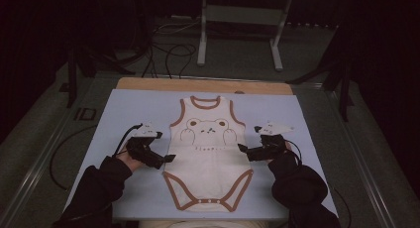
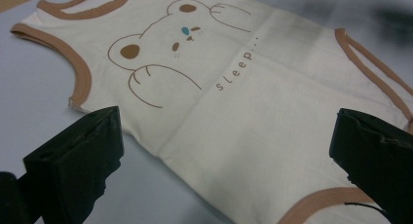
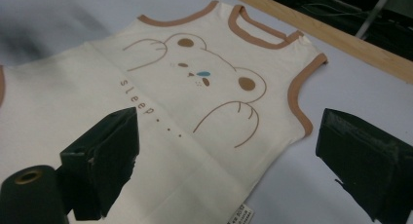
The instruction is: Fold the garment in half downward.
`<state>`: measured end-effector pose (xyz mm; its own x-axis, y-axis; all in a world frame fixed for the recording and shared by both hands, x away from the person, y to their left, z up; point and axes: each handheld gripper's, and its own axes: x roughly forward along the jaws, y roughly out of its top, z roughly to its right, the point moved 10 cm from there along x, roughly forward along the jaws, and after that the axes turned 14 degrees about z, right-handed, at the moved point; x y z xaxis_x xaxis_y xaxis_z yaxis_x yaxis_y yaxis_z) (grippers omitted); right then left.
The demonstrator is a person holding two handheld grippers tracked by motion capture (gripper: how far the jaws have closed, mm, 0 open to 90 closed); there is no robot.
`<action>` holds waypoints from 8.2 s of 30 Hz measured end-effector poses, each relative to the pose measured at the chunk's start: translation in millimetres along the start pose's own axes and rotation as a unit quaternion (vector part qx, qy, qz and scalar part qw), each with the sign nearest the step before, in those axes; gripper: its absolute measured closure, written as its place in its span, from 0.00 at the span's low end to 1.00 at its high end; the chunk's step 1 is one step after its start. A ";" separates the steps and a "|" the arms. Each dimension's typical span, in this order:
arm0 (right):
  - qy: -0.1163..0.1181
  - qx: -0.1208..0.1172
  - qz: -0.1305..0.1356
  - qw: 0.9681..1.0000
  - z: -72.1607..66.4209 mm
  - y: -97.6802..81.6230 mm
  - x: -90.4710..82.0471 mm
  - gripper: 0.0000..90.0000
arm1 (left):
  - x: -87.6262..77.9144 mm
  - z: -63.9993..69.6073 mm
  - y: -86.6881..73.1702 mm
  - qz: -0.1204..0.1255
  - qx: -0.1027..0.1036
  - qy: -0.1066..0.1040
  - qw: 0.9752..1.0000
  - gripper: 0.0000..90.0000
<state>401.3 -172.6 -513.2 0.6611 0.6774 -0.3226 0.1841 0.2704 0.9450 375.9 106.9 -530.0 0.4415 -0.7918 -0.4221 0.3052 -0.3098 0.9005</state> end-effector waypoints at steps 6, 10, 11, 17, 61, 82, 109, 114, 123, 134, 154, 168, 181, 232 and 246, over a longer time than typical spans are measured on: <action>0.001 0.013 -0.012 1.000 1.3 -10.9 7.2 0.10 | 12.7 -4.6 -8.9 -0.017 -0.011 0.002 1.000 0.00; -0.006 0.019 -0.019 1.000 4.4 -16.9 10.6 0.11 | 20.6 -9.6 -18.8 -0.041 -0.034 0.009 0.999 0.00; -0.006 0.021 -0.021 1.000 4.5 -18.5 11.7 0.11 | 22.2 -11.0 -20.2 -0.043 -0.035 0.010 0.998 0.00; -0.005 0.030 -0.037 0.999 7.0 -28.4 18.0 0.11 | 30.7 -16.2 -25.2 -0.054 -0.031 0.020 0.998 0.00; -0.058 0.056 -0.159 0.984 27.3 -67.2 50.2 0.95 | 60.9 -51.6 -34.0 -0.114 -0.043 0.117 0.986 0.69; -0.044 0.052 -0.142 0.988 24.6 -54.3 44.5 1.00 | 52.9 -47.4 -20.2 -0.100 -0.061 0.101 0.988 1.00; -0.022 0.026 -0.100 0.994 5.7 -14.5 7.6 1.00 | 25.2 -21.3 -1.9 -0.100 -0.020 0.073 0.992 0.99; -0.016 0.021 -0.093 0.995 -1.4 -11.1 -3.4 1.00 | 17.0 -10.8 -1.1 -0.098 -0.012 0.069 0.993 0.99; -0.009 0.004 -0.096 0.995 -17.3 -9.6 -21.6 1.00 | 3.4 10.1 2.0 -0.098 0.008 0.059 0.993 0.99; -0.003 0.011 -0.092 0.996 -33.1 -12.9 -41.4 1.00 | -11.0 35.9 -1.8 -0.090 0.019 0.053 0.994 0.99; 0.013 0.015 -0.102 0.995 -63.1 -32.7 -68.2 1.00 | -24.4 77.7 -21.6 -0.093 0.027 0.035 0.995 0.99; 0.024 0.027 -0.118 0.992 -81.6 -52.0 -81.8 1.00 | -26.4 96.5 -41.3 -0.102 0.019 0.022 0.994 0.99; 0.034 0.035 -0.136 0.990 -88.8 -70.5 -81.7 1.00 | -22.8 104.6 -60.3 -0.113 0.016 0.014 0.993 0.99; 0.068 0.049 -0.158 0.984 -96.9 -94.7 -80.7 0.74 | -19.1 107.3 -79.9 -0.120 0.006 -0.023 0.992 0.84; 0.071 0.052 -0.130 0.988 -92.5 -70.3 -81.9 0.20 | -22.8 102.0 -57.9 -0.096 0.006 -0.021 0.995 0.30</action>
<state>266.9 -183.8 -558.2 0.4751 0.6851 -0.5522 0.4123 0.3811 0.8275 262.0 89.2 -561.8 0.3405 -0.7387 -0.5818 0.3705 -0.4633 0.8051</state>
